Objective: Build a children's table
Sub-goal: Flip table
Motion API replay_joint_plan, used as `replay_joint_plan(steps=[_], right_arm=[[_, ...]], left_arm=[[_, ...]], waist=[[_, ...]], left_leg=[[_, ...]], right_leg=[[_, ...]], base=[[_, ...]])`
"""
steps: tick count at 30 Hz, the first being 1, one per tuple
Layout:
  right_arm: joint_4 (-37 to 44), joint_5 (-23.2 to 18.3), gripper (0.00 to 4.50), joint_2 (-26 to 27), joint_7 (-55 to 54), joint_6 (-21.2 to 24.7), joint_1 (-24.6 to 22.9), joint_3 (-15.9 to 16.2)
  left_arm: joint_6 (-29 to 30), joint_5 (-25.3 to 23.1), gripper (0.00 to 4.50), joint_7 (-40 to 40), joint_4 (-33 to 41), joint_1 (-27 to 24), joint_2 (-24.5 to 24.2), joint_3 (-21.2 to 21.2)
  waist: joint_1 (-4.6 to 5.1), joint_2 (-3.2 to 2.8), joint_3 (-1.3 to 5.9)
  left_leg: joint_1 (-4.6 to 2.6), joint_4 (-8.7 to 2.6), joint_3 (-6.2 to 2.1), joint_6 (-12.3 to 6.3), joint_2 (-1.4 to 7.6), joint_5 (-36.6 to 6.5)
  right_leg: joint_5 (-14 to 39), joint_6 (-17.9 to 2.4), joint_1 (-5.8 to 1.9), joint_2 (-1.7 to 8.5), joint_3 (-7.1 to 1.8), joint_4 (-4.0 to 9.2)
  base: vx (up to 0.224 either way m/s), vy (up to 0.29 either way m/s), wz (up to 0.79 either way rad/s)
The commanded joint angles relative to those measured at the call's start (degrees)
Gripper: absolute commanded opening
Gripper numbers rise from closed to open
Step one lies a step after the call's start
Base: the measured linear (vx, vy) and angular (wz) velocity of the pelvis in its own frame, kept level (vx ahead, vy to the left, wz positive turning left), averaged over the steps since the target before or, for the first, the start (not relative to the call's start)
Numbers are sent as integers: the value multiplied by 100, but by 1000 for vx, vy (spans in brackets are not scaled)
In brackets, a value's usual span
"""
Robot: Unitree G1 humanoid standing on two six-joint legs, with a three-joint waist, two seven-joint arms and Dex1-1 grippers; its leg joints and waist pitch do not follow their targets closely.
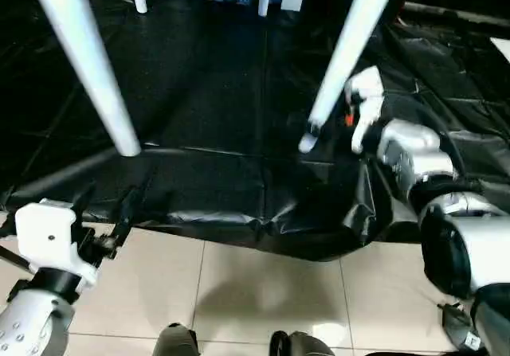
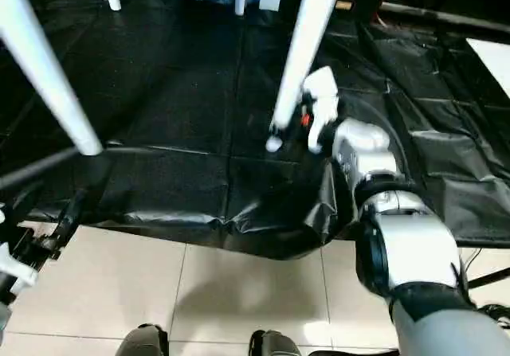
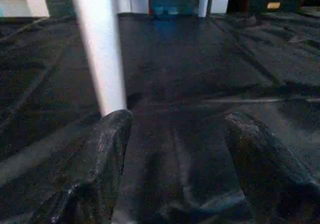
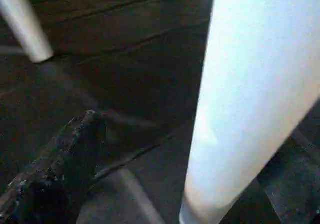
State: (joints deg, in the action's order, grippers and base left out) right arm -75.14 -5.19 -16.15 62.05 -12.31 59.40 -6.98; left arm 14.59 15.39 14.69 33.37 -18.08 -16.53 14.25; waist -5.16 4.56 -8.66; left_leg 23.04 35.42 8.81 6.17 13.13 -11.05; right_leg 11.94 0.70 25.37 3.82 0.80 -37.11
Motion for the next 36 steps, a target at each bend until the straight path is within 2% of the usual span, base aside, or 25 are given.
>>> replay_joint_plan(steps=[1,3,5,6,7,10,12,14,16,17,19,21,22,23,24,26,28,29,30,31,32,33,34,35,36], right_arm=[[101,-56,450,33,295,-95,-115,65],[251,-160,450,194,623,-165,-256,37],[292,-202,450,241,721,-182,-296,5],[344,-248,450,311,634,-280,-377,-73],[356,-277,450,327,533,-296,-410,-119],[398,-291,450,339,173,-391,-538,-195],[420,-234,450,343,-606,-695,-643,-283],[464,-390,450,360,-907,-761,-722,-472],[623,-822,450,429,-685,-550,-826,-797],[1181,-1128,450,568,-77,-335,-1245,-857],[1785,-1167,450,643,182,-309,-1746,-762],[2254,-1219,450,674,23,-297,-2115,-723],[2332,-1242,450,678,-30,-290,-2177,-720],[2773,-1289,450,691,-336,-259,-2501,-713],[3050,-1292,450,696,-537,-254,-2711,-716],[3505,-1240,450,695,-996,-112,-3051,-767],[4346,-1212,450,722,-1676,536,-3546,-969],[4712,-1185,450,741,-1868,703,-3767,-1047],[5263,-1008,450,792,-2100,859,-4129,-1107],[5263,-1008,450,792,-2100,859,-4129,-1107],[5669,-773,450,840,-2302,1018,-4410,-1100],[5891,-612,450,871,-2423,1114,-4572,-1085],[6299,-246,450,1040,-2825,1162,-4859,-981],[6549,103,450,1151,-3159,1153,-5019,-800],[6738,415,450,1246,-3439,1099,-5145,-638]], left_arm=[[-55,-21,334,12,-24,-26,24,-91],[-83,-44,334,8,-118,86,32,-144],[-96,-54,334,9,-154,128,37,-165],[-134,-105,334,-1,-294,260,74,-232],[-154,-134,334,-6,-355,313,92,-273],[-204,-149,334,21,-462,435,138,-381],[-233,-153,334,10,-509,503,167,-429],[-263,-138,334,10,-548,549,213,-475],[-264,-92,334,19,-587,584,273,-517],[-195,88,334,100,-596,624,364,-590],[-258,136,334,136,-671,659,457,-685],[-351,114,334,140,-773,668,521,-761],[-370,108,334,139,-795,664,534,-777],[-421,38,334,107,-867,636,573,-841],[-462,-98,334,26,-908,607,590,-884],[-439,-258,334,-129,-933,554,649,-912],[-253,-382,334,-379,-929,538,720,-876],[-243,-369,334,-408,-919,525,750,-864],[-219,-417,334,-508,-901,491,798,-859],[-219,-417,334,-508,-901,491,798,-859],[-185,-511,334,-580,-893,462,799,-888],[-167,-586,334,-628,-908,451,796,-913],[-210,-794,334,-782,-993,442,826,-960],[-323,-875,334,-801,-1069,446,838,-986],[-410,-936,334,-799,-1128,452,836,-1011]], waist=[[-43,-53,479],[-47,-70,519],[-42,-85,514],[-53,-126,556],[-59,-116,542],[-97,-114,575],[-141,-127,586],[-155,-89,602],[-164,-100,624],[-154,-103,623],[-166,-113,618],[-183,-134,694],[-187,-108,692],[-187,-76,726],[-206,-79,727],[-190,-70,749],[-172,-59,733],[-169,-68,734],[-160,-128,718],[-136,-88,701],[-121,-73,697],[-127,-107,713],[-102,-124,709],[-95,-187,714],[-74,-146,729]], left_leg=[[-118,-324,150,-1265,5,215],[-129,-309,156,-1280,15,234],[-122,-315,164,-1251,36,171],[-139,-303,167,-1184,44,202],[-154,-307,177,-1154,46,178],[-177,-313,198,-985,40,90],[-193,-318,211,-850,38,44],[-187,-326,225,-762,26,-100],[-198,-331,228,-712,38,-288],[-189,-343,229,-704,28,-405],[-186,-362,220,-677,43,-513],[-208,-389,191,-527,39,-669],[-222,-386,202,-510,35,-654],[-202,-390,192,-480,22,-584],[-214,-387,198,-465,25,-585],[-203,-413,192,-323,20,-785],[-212,-447,188,-159,8,-1127],[-233,-466,183,-63,0,-1348],[-240,-499,167,22,-2,-1535],[-250,-524,162,83,-2,-1874],[-247,-540,147,108,-18,-2003],[-270,-536,138,147,-18,-2126],[-261,-548,120,164,-31,-2192],[-264,-551,110,182,-36,-2233],[-246,-553,103,202,-46,-2220]], right_leg=[[-672,-2046,-343,205,-84,239],[-708,-2079,-346,206,-84,225],[-657,-2088,-341,210,-79,220],[-708,-2084,-343,209,-76,209],[-700,-2077,-321,201,-76,223],[-690,-2089,-334,199,-84,217],[-641,-2042,-320,207,-89,219],[-531,-1979,-338,196,-93,222],[-480,-1924,-340,194,-101,224],[-450,-1878,-352,179,-100,235],[-477,-1771,-346,179,-101,253],[-241,-1683,-382,207,-83,270],[-256,-1643,-373,203,-91,293],[-277,-1609,-411,200,-91,290],[-254,-1564,-397,205,-94,295],[203,-1340,-397,202,-102,353],[780,-1128,-376,195,-113,421],[1145,-945,-366,193,-125,475],[1415,-796,-339,175,-129,505],[1892,-659,-320,182,-114,568],[2148,-591,-325,179,-107,590],[2397,-444,-296,185,-122,644],[2557,-354,-285,180,-122,668],[2626,-321,-276,183,-120,669],[2733,-242,-279,182,-108,692]], base=[[0,0,0],[0,0,0],[0,0,0],[0,0,0],[0,0,0],[0,0,0],[0,0,0],[0,0,0],[0,0,0],[0,0,0],[0,0,0],[0,0,0],[0,0,0],[0,0,0],[0,0,0],[0,0,0],[0,0,0],[0,0,0],[0,0,0],[0,0,0],[0,0,0],[0,0,0],[0,0,0],[0,0,0],[0,0,0]])
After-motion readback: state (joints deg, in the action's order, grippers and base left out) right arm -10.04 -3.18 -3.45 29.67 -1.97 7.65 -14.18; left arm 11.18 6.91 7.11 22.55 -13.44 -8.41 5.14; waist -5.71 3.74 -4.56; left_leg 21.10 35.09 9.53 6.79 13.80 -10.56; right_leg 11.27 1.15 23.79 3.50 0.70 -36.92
